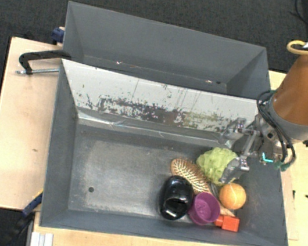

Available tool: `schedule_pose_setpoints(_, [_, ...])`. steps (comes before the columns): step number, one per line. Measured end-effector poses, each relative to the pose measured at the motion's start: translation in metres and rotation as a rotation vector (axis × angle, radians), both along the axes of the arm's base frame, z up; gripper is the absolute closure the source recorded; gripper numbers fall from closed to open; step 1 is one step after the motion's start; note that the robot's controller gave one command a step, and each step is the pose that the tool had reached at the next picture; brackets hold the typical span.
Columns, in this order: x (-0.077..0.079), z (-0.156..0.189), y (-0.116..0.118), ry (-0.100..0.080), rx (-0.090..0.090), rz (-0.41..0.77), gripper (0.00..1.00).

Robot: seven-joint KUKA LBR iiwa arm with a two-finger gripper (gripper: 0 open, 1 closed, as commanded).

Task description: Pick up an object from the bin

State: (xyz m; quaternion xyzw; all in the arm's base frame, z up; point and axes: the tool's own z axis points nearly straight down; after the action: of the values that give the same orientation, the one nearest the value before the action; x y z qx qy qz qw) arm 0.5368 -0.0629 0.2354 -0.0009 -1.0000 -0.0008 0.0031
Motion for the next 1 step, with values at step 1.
schedule_pose_setpoints(1, [0.0015,0.0041,0.0002,-0.008,-0.001,0.002,0.00])
